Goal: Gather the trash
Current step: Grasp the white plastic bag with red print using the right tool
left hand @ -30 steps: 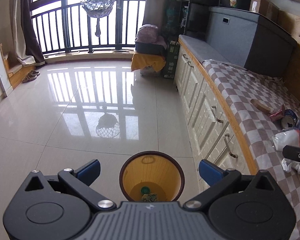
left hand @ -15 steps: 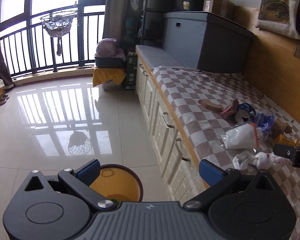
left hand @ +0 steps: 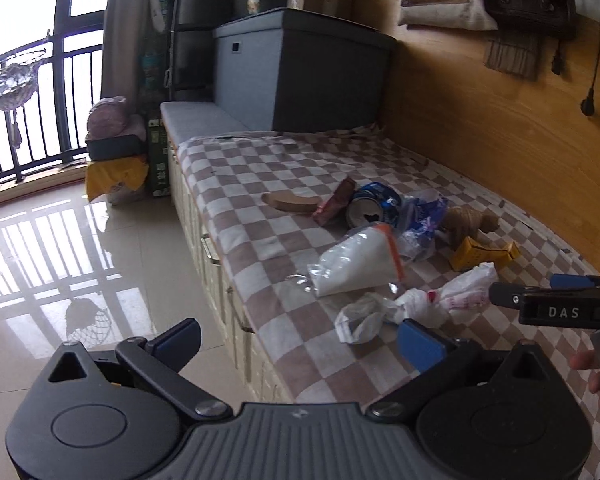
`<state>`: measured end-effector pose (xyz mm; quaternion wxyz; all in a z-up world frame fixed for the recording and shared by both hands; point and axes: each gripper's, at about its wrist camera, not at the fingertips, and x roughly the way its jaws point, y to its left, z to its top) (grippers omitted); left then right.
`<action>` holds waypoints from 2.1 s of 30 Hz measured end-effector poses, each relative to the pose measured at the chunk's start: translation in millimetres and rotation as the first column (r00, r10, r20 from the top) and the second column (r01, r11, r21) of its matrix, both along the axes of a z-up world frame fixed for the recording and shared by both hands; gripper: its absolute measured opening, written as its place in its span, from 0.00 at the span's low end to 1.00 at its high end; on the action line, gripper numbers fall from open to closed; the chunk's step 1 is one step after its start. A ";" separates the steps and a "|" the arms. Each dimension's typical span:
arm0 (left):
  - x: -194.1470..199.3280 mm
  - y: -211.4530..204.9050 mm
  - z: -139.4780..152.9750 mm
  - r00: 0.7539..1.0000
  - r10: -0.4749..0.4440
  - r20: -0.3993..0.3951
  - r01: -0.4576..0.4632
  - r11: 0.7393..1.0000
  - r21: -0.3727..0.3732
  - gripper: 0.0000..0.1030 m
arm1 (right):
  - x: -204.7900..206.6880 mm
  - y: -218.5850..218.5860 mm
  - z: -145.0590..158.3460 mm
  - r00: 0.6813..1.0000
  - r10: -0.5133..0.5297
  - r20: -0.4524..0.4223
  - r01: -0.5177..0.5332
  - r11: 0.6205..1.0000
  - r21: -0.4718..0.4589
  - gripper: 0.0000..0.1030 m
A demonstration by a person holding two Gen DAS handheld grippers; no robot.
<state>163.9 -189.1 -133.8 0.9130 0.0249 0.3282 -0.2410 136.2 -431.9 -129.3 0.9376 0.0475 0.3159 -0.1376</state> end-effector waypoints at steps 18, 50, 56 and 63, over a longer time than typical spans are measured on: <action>68.2 -62.7 -20.0 0.955 -0.291 0.059 0.293 0.956 -0.033 1.00 | 44.1 -47.3 -35.5 0.992 0.121 0.032 -0.126 0.962 0.243 0.49; 162.2 -118.7 -68.4 0.939 -0.286 -0.192 0.270 0.957 -0.105 1.00 | -54.7 -82.9 -28.0 0.997 -0.082 0.015 0.076 0.969 0.235 0.22; 133.4 -110.1 -64.8 0.899 -0.368 -0.238 0.356 0.930 -0.093 1.00 | -72.9 -89.2 -30.4 0.992 -0.127 -0.016 0.127 0.961 0.245 0.22; 103.6 -98.3 -61.5 0.855 -0.451 -0.258 0.446 0.891 -0.080 1.00 | -86.0 -73.6 -34.6 0.997 -0.033 -0.073 0.052 0.960 0.276 0.26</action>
